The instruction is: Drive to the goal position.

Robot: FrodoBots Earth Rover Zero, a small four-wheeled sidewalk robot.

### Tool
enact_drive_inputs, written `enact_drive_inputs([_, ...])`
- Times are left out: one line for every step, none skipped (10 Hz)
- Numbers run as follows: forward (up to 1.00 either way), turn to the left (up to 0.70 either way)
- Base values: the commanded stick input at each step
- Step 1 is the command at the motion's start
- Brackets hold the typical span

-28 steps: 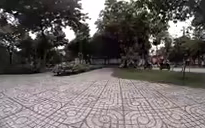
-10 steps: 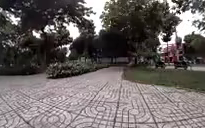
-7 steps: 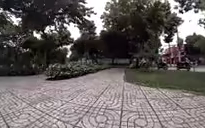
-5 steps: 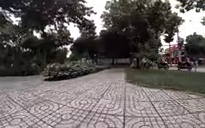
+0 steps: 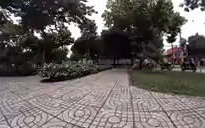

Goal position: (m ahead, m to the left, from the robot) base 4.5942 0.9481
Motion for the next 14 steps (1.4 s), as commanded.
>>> enact_drive_inputs([0.70,0.00])
enact_drive_inputs([0.70,0.00])
enact_drive_inputs([0.70,-0.20])
enact_drive_inputs([0.70,-0.27])
enact_drive_inputs([0.70,-0.20])
enact_drive_inputs([0.70,-0.09])
enact_drive_inputs([0.70,0.00])
enact_drive_inputs([0.70,0.00])
enact_drive_inputs([0.70,0.00])
enact_drive_inputs([0.70,0.00])
enact_drive_inputs([0.70,0.00])
enact_drive_inputs([0.70,0.00])
enact_drive_inputs([0.70,0.00])
enact_drive_inputs([0.70,0.00])
